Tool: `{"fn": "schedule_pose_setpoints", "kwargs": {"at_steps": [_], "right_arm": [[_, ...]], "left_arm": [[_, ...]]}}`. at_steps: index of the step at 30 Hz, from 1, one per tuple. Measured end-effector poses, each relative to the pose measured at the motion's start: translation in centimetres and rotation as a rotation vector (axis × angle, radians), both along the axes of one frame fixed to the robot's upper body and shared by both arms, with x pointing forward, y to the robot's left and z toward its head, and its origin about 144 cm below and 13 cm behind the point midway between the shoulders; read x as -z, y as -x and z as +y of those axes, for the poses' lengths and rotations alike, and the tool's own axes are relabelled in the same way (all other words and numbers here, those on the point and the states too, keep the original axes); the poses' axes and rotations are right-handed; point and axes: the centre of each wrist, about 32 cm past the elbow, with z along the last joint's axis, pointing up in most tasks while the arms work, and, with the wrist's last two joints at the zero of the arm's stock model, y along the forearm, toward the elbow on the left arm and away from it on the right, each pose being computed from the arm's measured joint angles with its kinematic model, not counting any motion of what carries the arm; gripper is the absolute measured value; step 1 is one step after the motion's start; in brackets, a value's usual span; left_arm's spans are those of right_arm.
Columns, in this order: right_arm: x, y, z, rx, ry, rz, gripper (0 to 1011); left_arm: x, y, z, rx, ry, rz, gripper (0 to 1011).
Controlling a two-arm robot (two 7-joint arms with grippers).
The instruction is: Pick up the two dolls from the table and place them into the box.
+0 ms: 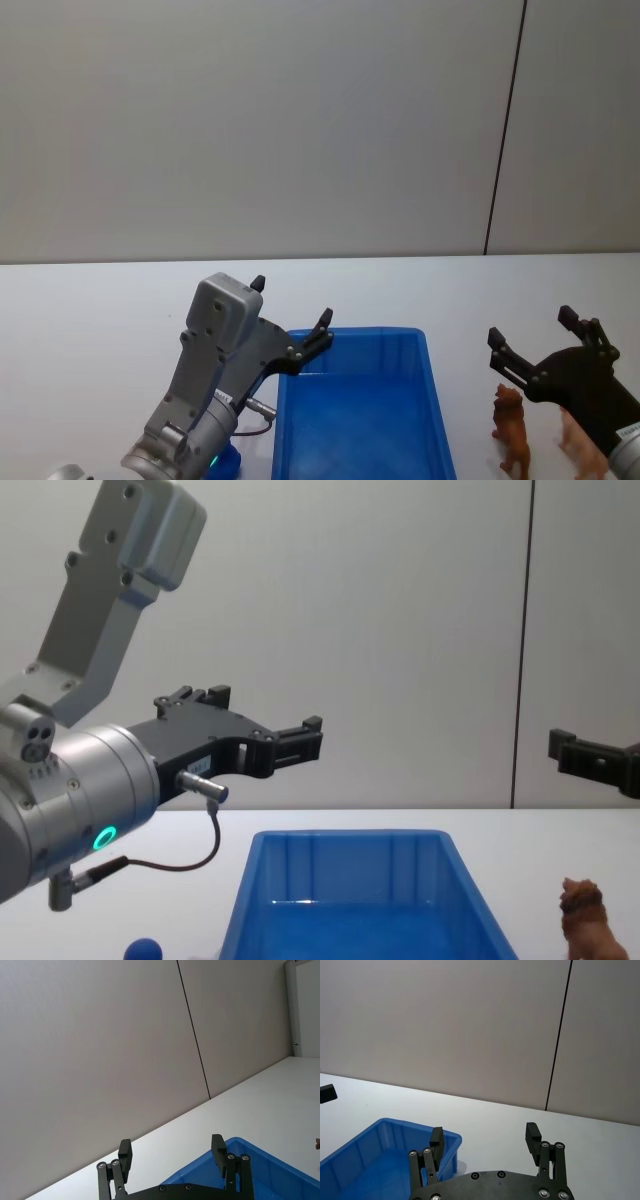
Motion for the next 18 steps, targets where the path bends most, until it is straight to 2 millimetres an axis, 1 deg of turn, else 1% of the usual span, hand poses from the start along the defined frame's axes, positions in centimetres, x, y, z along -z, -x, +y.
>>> {"fn": "schedule_pose_setpoints", "kwargs": {"at_steps": [18], "right_arm": [[0.00, 0.00, 0.00, 0.000, 0.000, 0.000, 1001]], "left_arm": [[0.00, 0.00, 0.00, 0.000, 0.000, 0.000, 1001]]}}
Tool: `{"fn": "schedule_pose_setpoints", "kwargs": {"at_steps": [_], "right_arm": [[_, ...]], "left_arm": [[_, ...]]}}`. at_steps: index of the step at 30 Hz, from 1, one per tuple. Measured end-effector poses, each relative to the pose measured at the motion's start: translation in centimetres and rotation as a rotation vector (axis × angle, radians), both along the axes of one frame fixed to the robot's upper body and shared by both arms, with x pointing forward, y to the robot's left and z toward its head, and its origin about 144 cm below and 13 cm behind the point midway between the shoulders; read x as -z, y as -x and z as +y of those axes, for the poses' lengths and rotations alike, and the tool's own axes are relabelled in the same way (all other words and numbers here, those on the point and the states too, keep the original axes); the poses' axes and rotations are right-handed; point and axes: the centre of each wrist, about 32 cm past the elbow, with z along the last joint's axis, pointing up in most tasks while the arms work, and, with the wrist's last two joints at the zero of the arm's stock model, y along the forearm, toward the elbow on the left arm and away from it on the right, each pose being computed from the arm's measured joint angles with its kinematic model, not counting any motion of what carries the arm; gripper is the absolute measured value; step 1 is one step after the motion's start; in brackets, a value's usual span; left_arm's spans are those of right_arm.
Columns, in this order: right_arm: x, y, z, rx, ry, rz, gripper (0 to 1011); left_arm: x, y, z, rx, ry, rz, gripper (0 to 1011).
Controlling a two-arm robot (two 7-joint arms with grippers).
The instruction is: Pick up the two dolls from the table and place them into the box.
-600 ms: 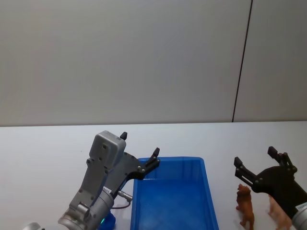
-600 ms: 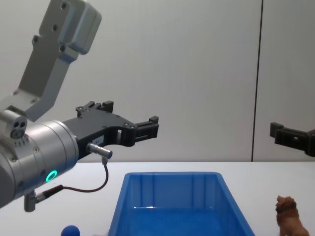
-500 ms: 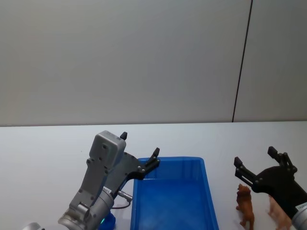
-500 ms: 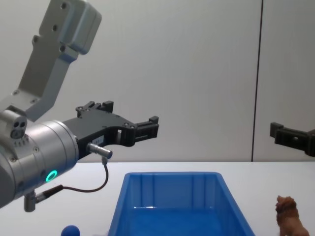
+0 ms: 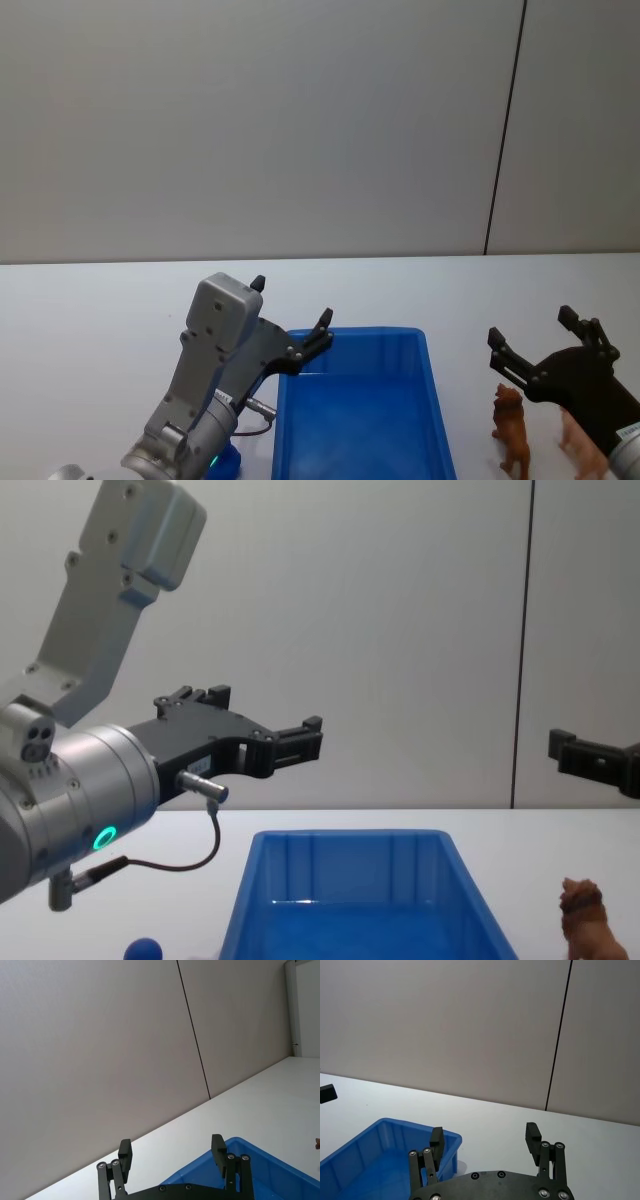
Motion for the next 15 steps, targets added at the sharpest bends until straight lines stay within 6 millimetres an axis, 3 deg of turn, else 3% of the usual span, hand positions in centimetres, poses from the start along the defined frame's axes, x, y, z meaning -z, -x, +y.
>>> {"fn": "schedule_pose_setpoints", "kwargs": {"at_steps": [15], "right_arm": [[0.00, 0.00, 0.00, 0.000, 0.000, 0.000, 1001]], "left_arm": [[0.00, 0.00, 0.00, 0.000, 0.000, 0.000, 1001]]}}
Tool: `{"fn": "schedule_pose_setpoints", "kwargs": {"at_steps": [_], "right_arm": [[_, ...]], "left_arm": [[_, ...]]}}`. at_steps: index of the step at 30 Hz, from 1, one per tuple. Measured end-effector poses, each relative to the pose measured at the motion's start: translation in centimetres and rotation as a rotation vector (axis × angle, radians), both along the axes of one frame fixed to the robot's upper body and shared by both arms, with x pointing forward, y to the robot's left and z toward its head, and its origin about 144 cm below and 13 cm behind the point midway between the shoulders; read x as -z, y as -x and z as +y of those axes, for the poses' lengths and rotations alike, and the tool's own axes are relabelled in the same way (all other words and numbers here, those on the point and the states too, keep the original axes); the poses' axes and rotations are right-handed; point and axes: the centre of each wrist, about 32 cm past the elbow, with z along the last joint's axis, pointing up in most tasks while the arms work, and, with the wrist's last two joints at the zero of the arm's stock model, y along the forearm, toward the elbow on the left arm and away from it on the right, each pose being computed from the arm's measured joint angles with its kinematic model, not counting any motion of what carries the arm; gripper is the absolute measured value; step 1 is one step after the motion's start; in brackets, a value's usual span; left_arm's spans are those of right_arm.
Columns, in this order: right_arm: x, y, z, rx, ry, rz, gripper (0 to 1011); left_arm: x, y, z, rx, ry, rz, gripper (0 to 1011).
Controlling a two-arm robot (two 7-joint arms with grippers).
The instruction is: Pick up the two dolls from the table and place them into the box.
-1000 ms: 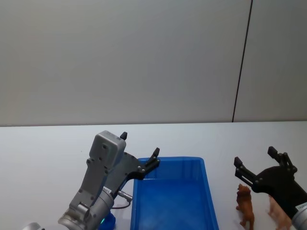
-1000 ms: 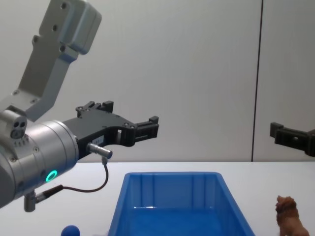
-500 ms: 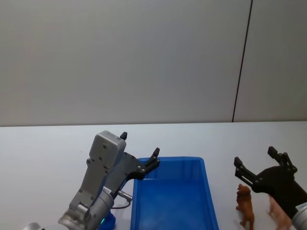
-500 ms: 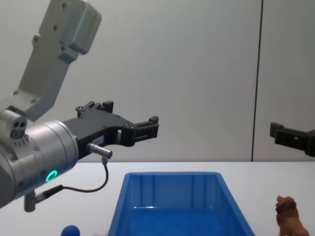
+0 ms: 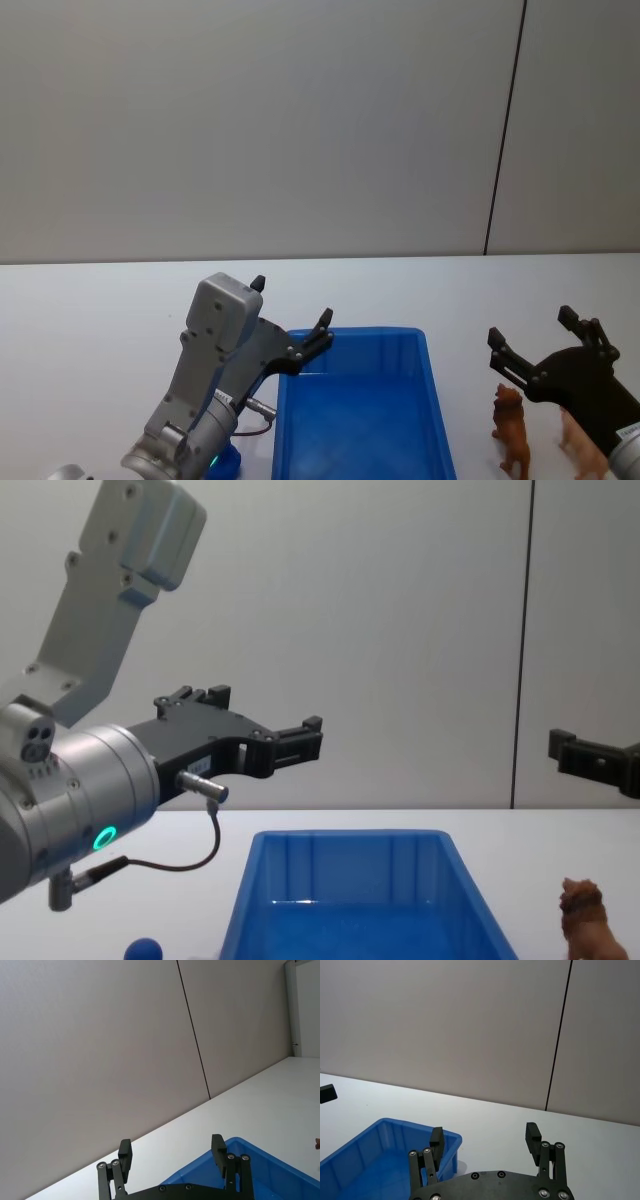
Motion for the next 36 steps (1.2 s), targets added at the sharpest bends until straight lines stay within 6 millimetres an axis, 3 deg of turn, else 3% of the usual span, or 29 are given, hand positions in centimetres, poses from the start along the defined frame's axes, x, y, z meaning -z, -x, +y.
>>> {"fn": "schedule_pose_setpoints", "kwargs": {"at_steps": [19, 36], "right_arm": [[0.2, 0.5, -0.9, 0.038, 0.005, 0.046, 1001], [1.5, 2.6, -2.5, 0.143, 0.046, 0.191, 1001]], "left_arm": [[0.0, 0.0, 0.0, 0.000, 0.000, 0.000, 1001], [0.0, 0.0, 0.0, 0.000, 0.000, 0.000, 1001]]}}
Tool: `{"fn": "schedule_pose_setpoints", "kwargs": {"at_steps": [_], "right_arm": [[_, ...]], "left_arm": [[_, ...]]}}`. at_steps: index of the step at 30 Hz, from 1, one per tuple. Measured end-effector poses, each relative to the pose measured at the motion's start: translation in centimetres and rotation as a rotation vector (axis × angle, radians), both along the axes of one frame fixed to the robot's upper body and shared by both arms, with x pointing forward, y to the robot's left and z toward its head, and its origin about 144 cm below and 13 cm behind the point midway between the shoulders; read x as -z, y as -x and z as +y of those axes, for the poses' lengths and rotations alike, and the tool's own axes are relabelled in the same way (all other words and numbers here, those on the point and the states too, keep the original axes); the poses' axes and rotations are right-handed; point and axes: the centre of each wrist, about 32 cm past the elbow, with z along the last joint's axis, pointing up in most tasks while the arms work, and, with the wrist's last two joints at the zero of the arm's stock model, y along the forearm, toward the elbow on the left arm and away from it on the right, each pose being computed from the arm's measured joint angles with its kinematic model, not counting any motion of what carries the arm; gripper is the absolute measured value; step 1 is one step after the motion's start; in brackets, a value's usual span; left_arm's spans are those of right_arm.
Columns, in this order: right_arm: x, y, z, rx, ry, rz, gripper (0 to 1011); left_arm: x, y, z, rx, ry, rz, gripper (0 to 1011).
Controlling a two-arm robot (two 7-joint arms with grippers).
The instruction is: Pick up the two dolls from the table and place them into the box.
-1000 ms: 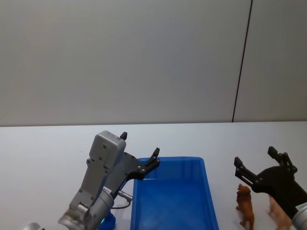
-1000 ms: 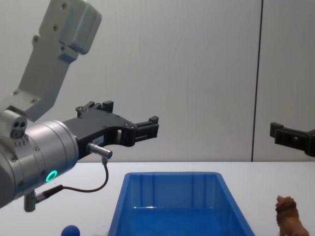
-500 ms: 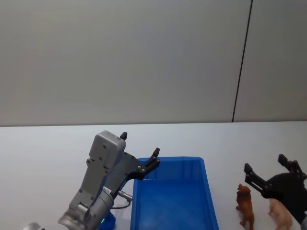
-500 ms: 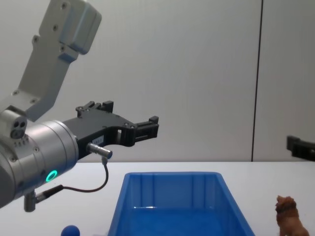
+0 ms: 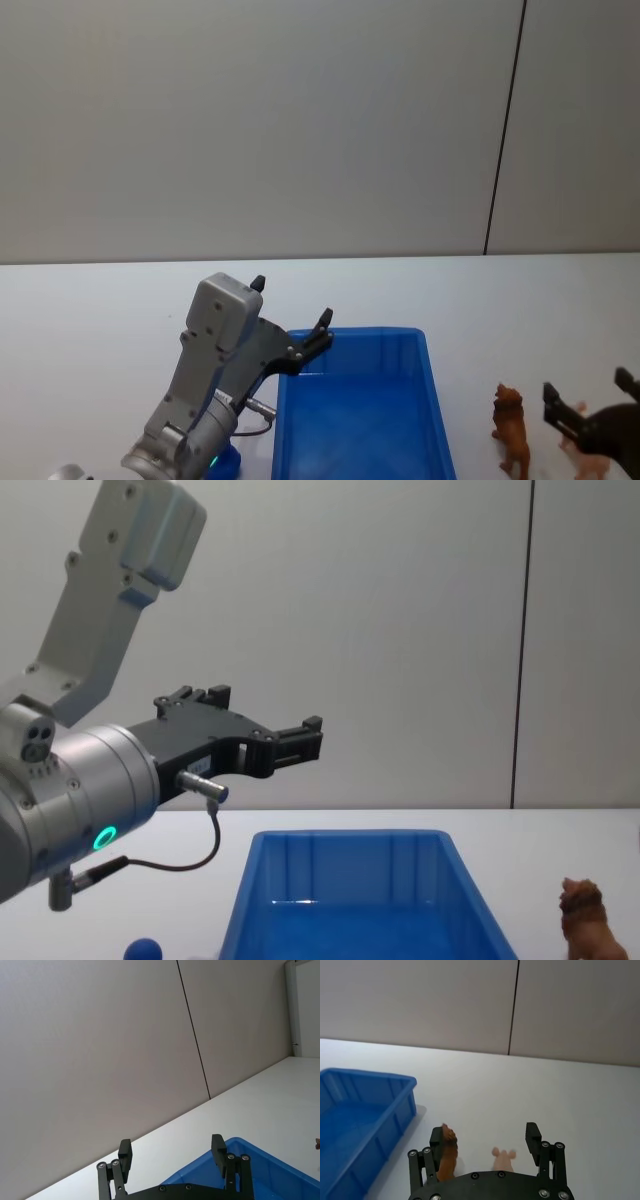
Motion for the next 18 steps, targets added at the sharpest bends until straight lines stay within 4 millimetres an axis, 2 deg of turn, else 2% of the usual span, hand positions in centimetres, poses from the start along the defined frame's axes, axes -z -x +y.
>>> {"fn": "schedule_pose_setpoints", "kwargs": {"at_steps": [18], "right_arm": [[2.9, 1.3, -0.7, 0.068, 0.022, 0.127, 1001]], "left_arm": [[0.0, 0.0, 0.0, 0.000, 0.000, 0.000, 1001]]}}
